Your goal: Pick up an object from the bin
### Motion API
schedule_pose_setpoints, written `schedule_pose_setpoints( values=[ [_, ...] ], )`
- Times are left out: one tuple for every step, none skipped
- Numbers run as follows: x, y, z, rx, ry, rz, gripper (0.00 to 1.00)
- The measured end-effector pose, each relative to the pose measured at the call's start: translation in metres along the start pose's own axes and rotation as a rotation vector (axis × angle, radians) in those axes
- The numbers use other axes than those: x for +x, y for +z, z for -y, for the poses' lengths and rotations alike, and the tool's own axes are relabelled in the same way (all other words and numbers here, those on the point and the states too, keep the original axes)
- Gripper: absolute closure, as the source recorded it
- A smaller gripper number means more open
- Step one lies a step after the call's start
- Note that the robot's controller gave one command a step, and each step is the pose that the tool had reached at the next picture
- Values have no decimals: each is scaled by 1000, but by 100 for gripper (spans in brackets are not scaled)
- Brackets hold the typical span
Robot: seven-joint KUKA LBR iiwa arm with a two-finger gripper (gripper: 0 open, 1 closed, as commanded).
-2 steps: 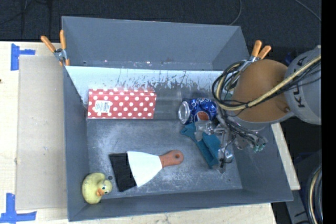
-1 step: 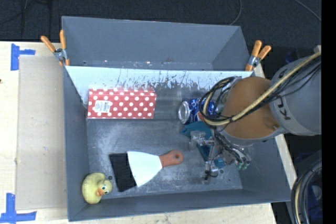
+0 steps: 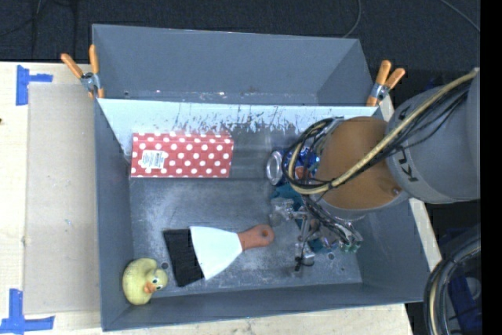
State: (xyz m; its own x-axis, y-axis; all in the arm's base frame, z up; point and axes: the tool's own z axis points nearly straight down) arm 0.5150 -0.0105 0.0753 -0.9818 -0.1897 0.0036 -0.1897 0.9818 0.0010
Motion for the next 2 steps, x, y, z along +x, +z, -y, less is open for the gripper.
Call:
schedule_pose_setpoints(
  values=[
    [-5,2,-14,0,-196,2,0],
    [-11,4,-38,0,-65,1,0]
  ],
)
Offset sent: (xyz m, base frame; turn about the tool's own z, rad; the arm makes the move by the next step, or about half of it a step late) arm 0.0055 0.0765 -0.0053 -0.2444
